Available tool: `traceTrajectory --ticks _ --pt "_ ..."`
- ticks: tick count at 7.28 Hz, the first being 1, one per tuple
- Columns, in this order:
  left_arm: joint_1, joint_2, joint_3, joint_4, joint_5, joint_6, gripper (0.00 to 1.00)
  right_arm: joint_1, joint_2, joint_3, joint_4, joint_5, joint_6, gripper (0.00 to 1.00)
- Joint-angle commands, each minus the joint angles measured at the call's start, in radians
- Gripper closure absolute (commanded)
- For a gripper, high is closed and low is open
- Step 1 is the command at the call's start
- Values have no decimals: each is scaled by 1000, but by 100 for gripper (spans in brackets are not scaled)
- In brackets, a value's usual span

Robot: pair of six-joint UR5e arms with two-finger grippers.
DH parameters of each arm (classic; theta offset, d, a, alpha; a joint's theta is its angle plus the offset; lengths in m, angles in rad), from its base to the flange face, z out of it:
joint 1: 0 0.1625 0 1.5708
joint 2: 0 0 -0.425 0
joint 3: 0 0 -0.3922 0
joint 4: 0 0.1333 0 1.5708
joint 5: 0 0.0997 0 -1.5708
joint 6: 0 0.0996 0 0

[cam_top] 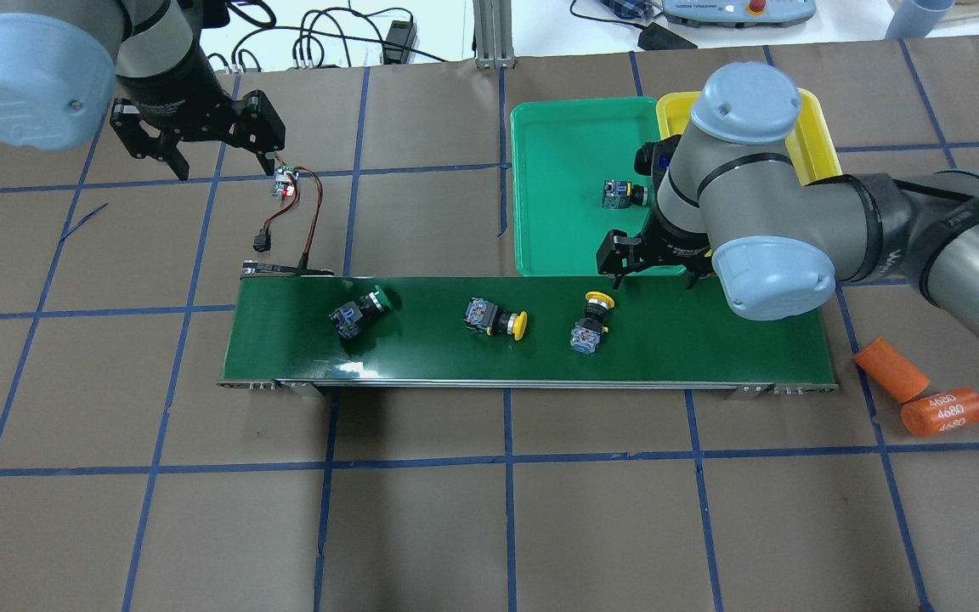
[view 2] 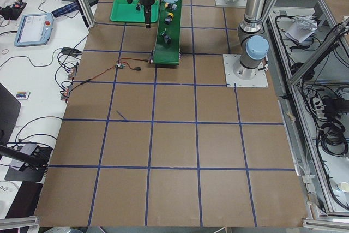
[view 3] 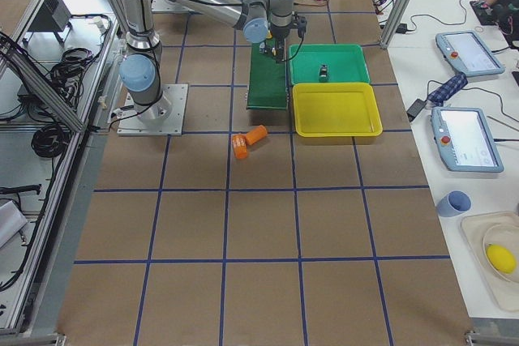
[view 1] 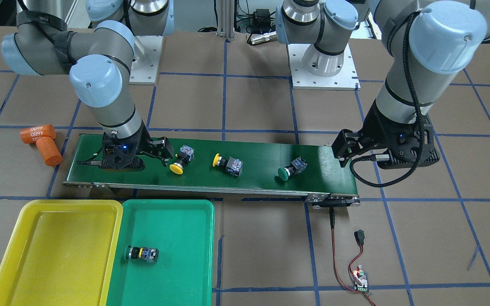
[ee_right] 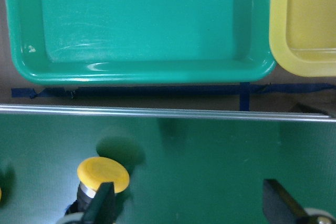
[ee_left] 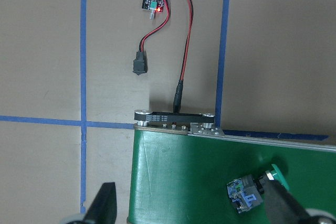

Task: Sort buttons by color to trays
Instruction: 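Lower the right gripper and grasp a yellow-capped button on the belt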

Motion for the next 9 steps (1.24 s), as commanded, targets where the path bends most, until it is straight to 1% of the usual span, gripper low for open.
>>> traceTrajectory --ticks 1,4,6,7,8,9 --pt "-2 7 5 5 -2 -4 0 14 3 3 3 5 44 0" --pt "1 -10 16 5 6 -59 0 18 22 9 3 5 46 0" --pt "1 -11 24 -10 14 -61 0 18 28 9 1 5 46 0" --pt "1 -11 31 -10 12 -61 0 21 40 9 1 -3 46 8" --pt "1 -8 31 -13 18 -60 0 21 46 9 3 -6 46 21" --pt "1 -7 34 -16 21 -61 0 21 49 9 3 -9 44 27"
